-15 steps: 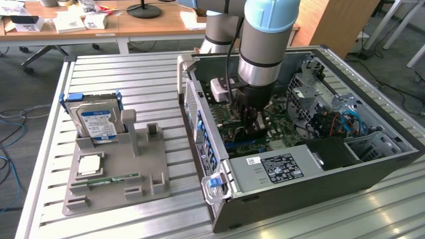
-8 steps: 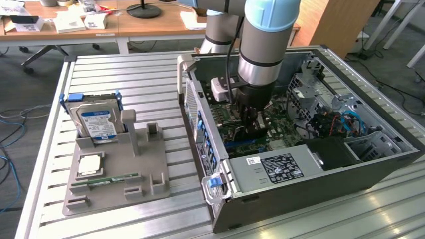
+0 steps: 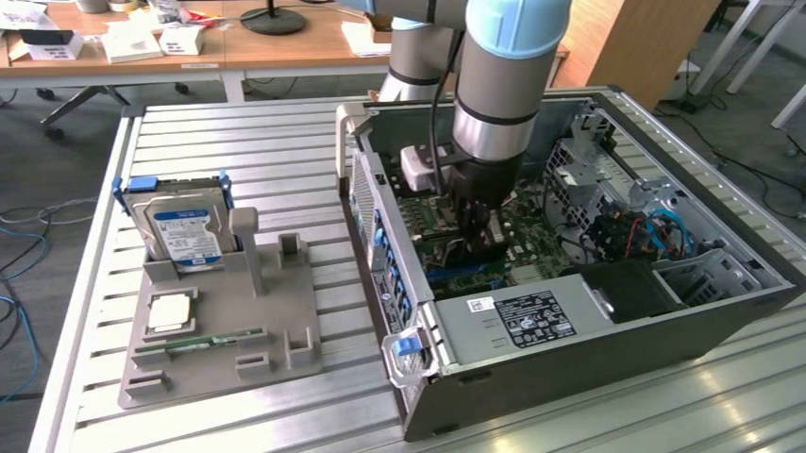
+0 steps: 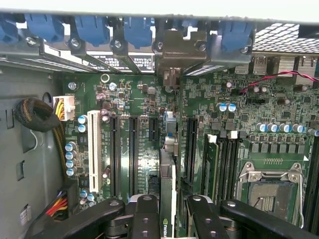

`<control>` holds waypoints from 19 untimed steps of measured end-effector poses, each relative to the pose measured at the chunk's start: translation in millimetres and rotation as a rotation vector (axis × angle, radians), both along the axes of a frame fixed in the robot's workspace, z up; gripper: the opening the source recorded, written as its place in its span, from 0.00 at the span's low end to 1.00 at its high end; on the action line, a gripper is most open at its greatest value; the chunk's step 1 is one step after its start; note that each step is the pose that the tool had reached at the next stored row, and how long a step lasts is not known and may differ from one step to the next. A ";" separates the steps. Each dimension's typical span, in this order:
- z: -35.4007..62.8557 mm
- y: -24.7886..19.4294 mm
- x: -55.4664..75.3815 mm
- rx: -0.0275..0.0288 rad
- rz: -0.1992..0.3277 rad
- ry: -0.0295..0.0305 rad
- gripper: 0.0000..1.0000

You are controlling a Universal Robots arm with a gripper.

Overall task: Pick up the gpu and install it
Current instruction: 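Insert the gpu into the slot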

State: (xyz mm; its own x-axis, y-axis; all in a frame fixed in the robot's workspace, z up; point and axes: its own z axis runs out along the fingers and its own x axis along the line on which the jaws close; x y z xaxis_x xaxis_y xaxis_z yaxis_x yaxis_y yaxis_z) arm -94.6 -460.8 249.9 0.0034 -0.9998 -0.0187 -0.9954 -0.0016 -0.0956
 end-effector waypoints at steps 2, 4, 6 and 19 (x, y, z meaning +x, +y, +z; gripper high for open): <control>1.7 0.0 0.0 0.0001 0.000 0.0000 0.26; 2.6 0.0 0.1 0.0002 0.000 -0.0002 0.26; 2.7 0.0 0.1 0.0003 0.000 -0.0002 0.26; 4.0 -0.1 1.5 0.0000 -0.003 0.0000 0.26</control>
